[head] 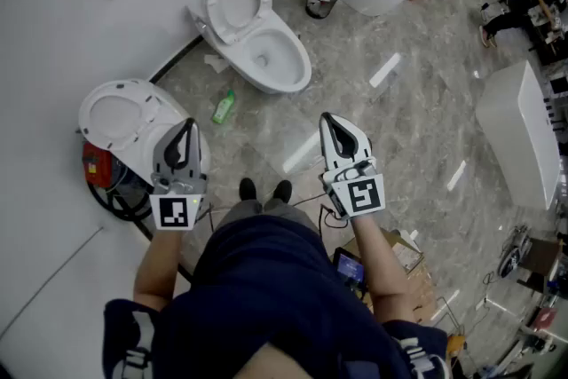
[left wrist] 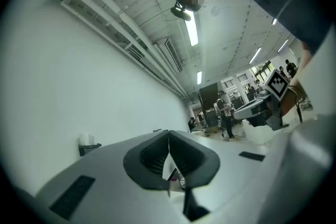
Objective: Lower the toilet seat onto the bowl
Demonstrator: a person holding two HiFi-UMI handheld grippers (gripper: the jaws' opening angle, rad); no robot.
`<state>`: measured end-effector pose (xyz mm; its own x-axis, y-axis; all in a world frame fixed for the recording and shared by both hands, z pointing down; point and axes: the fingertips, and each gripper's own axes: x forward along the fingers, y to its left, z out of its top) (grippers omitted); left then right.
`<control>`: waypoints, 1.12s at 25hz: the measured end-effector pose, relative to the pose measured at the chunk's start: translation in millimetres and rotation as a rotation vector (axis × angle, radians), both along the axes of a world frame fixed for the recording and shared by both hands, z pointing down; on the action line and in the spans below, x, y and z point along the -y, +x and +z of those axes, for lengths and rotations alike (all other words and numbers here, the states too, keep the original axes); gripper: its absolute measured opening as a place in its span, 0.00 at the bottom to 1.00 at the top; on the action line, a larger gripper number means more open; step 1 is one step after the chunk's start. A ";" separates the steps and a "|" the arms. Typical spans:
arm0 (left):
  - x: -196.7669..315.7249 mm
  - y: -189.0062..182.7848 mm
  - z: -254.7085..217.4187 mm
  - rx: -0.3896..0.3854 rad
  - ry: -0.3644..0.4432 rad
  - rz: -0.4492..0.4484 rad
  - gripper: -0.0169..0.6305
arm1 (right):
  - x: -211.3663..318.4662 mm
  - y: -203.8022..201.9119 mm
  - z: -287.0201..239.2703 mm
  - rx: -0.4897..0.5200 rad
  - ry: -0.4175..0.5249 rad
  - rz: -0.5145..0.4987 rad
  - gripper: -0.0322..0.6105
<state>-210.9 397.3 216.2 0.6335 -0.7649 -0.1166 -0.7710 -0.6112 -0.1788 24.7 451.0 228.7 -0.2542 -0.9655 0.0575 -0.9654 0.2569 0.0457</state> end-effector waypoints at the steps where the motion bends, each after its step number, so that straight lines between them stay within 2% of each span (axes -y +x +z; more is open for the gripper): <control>1: 1.0 1.3 -1.4 0.002 0.008 0.004 0.07 | 1.5 0.3 -0.7 0.001 0.003 -0.002 0.08; 11: 6.2 6.9 -4.5 -0.020 0.007 0.002 0.06 | 7.9 4.2 3.0 0.001 -0.006 0.003 0.08; 19: 7.3 6.2 3.9 0.003 -0.002 0.004 0.06 | 10.6 1.9 2.0 -0.015 0.022 0.001 0.08; 26: 7.7 9.1 3.3 -0.001 -0.001 0.006 0.07 | 13.5 3.3 8.0 -0.025 0.008 0.004 0.08; 28: 6.9 9.2 2.2 -0.009 -0.001 0.005 0.06 | 13.2 2.7 9.8 -0.029 0.003 -0.001 0.11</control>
